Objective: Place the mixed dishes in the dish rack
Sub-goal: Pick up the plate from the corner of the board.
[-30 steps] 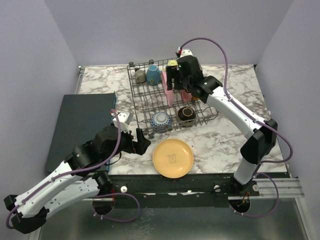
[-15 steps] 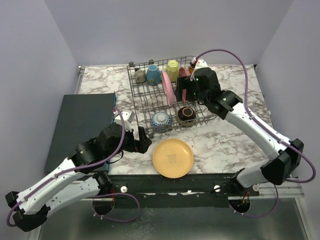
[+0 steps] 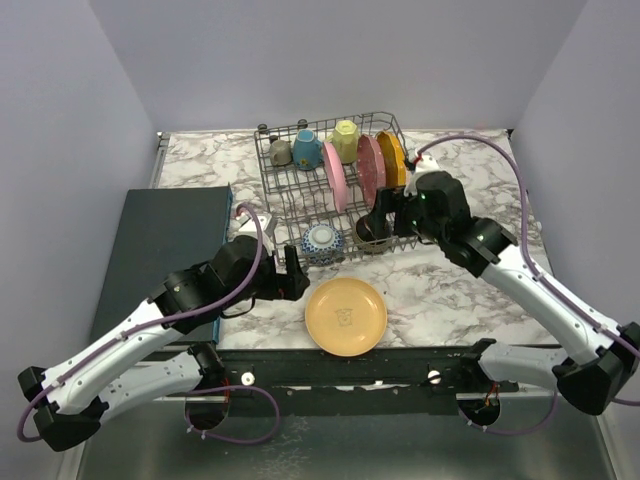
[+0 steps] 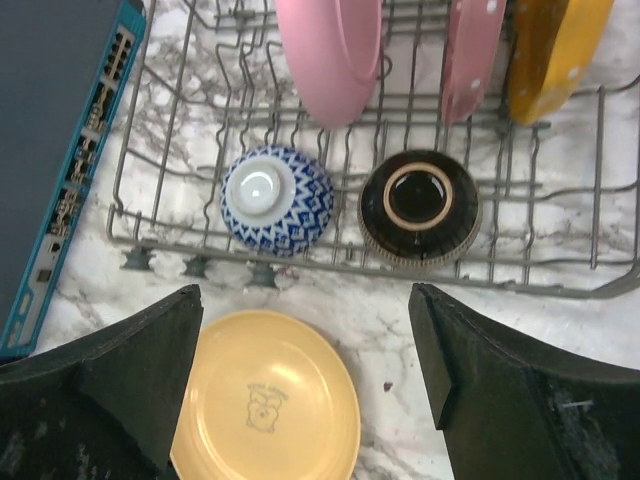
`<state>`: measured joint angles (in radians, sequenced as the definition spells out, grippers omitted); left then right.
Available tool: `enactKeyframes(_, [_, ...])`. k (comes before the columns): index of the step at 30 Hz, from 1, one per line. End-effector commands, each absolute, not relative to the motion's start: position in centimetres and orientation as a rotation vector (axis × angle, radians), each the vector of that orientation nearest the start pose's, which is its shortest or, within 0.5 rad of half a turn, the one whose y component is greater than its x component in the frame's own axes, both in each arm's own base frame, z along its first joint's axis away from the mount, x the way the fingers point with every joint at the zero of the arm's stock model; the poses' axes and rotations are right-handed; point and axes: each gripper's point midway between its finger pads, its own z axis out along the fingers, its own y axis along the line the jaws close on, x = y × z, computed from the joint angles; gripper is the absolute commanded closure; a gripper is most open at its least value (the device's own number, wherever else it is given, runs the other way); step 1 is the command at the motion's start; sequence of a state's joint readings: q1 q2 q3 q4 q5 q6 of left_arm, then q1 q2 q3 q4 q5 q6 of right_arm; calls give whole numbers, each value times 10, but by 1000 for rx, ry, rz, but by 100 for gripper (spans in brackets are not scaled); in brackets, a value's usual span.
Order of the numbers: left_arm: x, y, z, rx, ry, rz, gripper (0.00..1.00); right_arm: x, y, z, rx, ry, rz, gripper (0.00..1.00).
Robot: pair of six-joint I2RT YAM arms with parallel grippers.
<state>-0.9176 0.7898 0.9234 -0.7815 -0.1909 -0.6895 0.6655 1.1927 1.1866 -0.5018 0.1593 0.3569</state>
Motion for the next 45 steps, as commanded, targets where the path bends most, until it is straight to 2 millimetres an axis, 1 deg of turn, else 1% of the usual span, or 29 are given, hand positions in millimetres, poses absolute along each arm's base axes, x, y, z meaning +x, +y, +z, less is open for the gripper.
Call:
enactKeyframes(1, [148, -202, 207, 121, 2393, -696, 1, 268, 209, 249, -222, 2124, 548, 9])
enactKeyframes(5, [145, -209, 185, 110, 2490, -669, 2, 250, 199, 233, -204, 2163, 560, 9])
enactKeyframes(9, [143, -209, 162, 62, 2557, -623, 3, 233, 188, 214, -156, 2229, 559, 9])
enactKeyframes(13, [139, -212, 147, 25, 2602, -630, 4, 218, 188, 197, -129, 2268, 614, 9])
enactKeyframes(17, [135, -216, 136, -6, 2637, -649, 5, 209, 189, 178, -108, 2304, 646, 10])
enactKeyframes(18, [135, -217, 133, -12, 2645, -650, 6, 205, 192, 174, -114, 2325, 672, 10])
enactKeyframes(20, [133, -217, 127, -26, 2660, -649, 6, 202, 192, 165, -110, 2349, 674, 10])
enactKeyframes(23, [131, -219, 115, -43, 2684, -656, 8, 199, 192, 157, -96, 2373, 683, 10])
enactKeyframes(28, [128, -223, 94, -65, 2722, -658, 14, 194, 195, 147, -65, 2394, 715, 10])
enactKeyframes(35, [132, -227, 74, -73, 2733, -641, 23, 183, 203, 128, -37, 2441, 798, 12])
enactKeyframes(37, [131, -228, 68, -75, 2742, -636, 28, 182, 203, 123, -21, 2455, 805, 12])
enactKeyframes(38, [131, -227, 54, -69, 2760, -612, 35, 178, 202, 115, -4, 2473, 808, 13])
enactKeyframes(45, [133, -229, 38, -77, 2758, -616, 43, 173, 205, 112, 11, 2479, 848, 13])
